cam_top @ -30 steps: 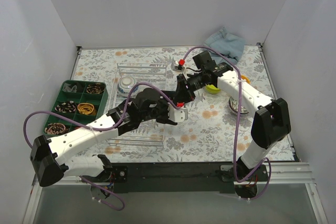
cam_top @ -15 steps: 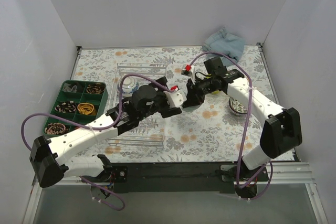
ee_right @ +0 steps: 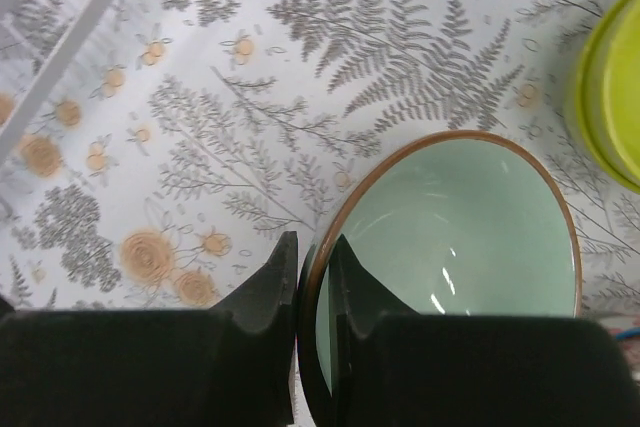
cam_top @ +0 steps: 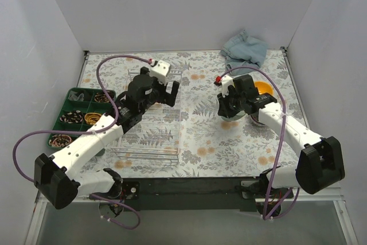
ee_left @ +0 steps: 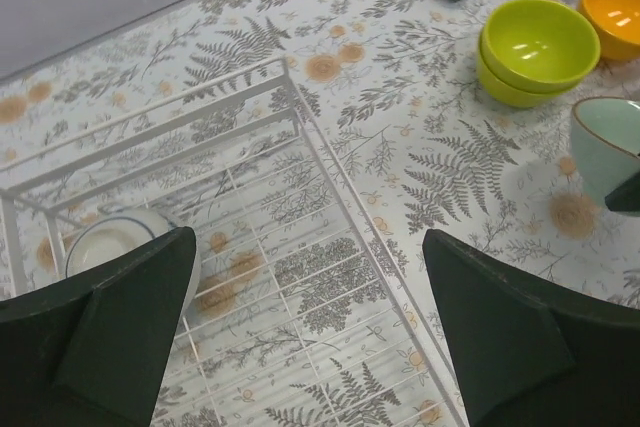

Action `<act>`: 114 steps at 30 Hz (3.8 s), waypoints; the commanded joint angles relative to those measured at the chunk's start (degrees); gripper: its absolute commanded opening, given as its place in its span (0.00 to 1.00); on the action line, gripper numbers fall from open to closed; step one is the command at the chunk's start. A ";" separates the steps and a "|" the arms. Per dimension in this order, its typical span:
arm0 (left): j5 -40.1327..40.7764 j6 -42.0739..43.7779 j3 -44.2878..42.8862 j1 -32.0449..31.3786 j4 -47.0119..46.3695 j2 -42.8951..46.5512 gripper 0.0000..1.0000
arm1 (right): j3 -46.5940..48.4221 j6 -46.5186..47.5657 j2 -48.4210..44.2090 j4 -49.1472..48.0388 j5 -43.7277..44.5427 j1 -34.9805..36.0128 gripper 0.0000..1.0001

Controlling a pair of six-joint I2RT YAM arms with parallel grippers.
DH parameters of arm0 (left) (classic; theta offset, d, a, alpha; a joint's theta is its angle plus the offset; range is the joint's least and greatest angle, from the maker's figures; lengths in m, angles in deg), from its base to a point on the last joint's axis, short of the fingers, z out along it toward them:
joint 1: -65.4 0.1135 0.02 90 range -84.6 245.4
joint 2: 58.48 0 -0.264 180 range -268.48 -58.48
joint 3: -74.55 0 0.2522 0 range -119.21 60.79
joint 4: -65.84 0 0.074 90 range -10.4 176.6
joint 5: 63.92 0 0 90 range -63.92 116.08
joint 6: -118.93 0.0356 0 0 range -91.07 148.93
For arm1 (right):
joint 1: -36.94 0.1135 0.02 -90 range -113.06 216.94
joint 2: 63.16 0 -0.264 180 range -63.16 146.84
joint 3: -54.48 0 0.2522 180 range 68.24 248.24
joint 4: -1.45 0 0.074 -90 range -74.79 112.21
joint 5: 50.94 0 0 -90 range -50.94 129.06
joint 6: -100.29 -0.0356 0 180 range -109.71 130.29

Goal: Unload the bowls from the dish rack

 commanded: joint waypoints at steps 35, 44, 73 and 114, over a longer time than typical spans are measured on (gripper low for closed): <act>12.28 -27.48 -0.12 7.40 14.37 2.20 0.98 | -10.65 -16.66 8.42 -20.11 33.69 9.66 0.50; 10.70 -30.56 -2.14 10.30 15.95 -1.22 0.98 | -9.16 -18.16 -1.68 -16.86 28.15 10.01 0.80; 28.80 -12.28 -24.82 8.55 29.84 -31.98 0.98 | -18.30 -15.53 -30.61 -10.88 31.05 9.93 0.99; 46.21 -5.34 -27.46 4.24 28.26 -51.59 0.74 | -20.59 -12.28 -31.93 -8.95 27.36 9.84 0.98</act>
